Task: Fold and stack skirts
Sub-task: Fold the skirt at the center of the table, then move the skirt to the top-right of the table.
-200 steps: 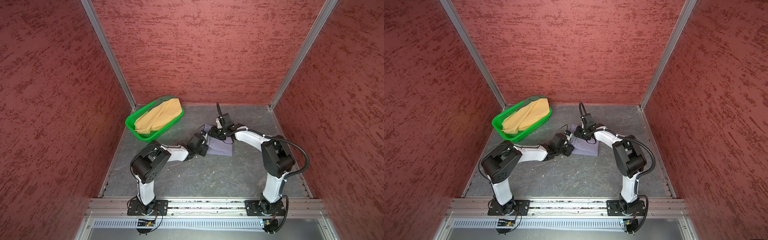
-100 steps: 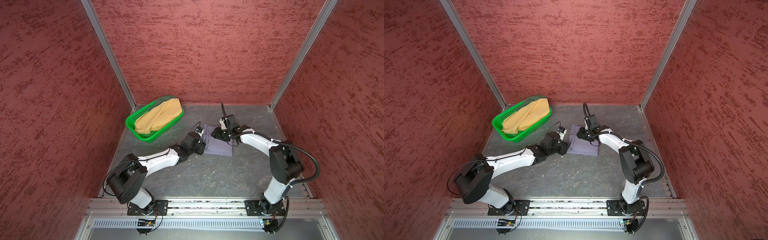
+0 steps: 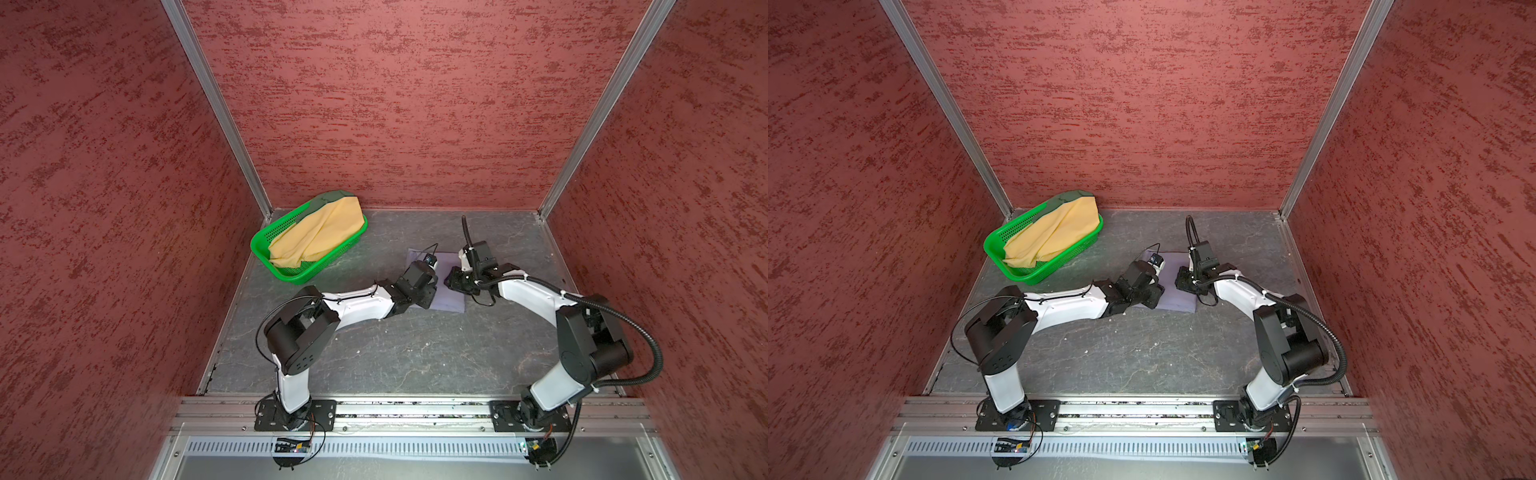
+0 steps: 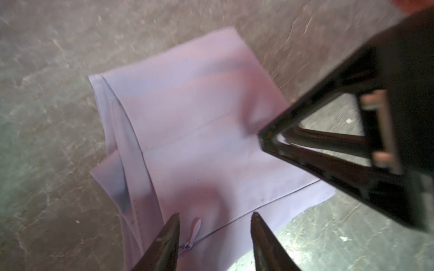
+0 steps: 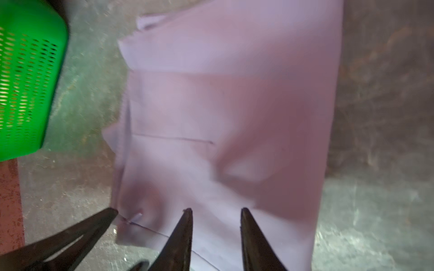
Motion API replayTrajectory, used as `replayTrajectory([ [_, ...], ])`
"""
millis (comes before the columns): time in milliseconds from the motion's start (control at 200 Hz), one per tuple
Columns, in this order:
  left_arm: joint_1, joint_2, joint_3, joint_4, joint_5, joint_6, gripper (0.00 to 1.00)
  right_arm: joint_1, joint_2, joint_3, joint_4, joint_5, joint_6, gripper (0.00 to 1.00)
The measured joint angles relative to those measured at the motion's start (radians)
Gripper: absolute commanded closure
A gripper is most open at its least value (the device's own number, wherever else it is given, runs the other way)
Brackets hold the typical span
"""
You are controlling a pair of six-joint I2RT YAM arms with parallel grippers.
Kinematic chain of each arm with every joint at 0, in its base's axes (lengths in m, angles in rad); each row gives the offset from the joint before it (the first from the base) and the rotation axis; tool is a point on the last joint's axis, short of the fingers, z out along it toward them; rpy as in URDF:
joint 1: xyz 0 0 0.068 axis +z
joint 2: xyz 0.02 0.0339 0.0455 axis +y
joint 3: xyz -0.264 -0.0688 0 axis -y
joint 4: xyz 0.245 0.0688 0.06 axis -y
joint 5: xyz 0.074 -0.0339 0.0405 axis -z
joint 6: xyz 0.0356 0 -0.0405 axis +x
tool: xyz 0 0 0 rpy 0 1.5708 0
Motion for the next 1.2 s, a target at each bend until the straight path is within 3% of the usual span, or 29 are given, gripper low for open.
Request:
replayTrajectory([
  [240,-0.008,0.015,-0.065,-0.071,-0.036,-0.153,0.63,0.0,-0.035,-0.13,0.012,0.024,0.016,0.82],
  [481,-0.013,0.033,-0.08,-0.056,-0.055,-0.237,0.64,0.0,-0.03,-0.152,0.029,0.06,0.019,0.77],
  [706,-0.013,0.027,-0.077,-0.058,-0.055,-0.24,0.56,0.0,-0.045,-0.133,0.001,0.105,-0.022,0.55],
  [827,-0.01,-0.018,-0.087,-0.093,-0.056,-0.223,0.4,0.001,-0.081,-0.093,-0.035,0.124,-0.049,0.41],
  [977,0.017,-0.175,-0.143,-0.107,-0.069,-0.222,0.32,0.023,-0.103,-0.021,-0.051,0.151,-0.078,0.21],
  [1197,0.122,-0.44,-0.281,-0.069,-0.083,-0.26,0.29,0.106,-0.067,0.085,-0.074,0.183,-0.098,0.14],
])
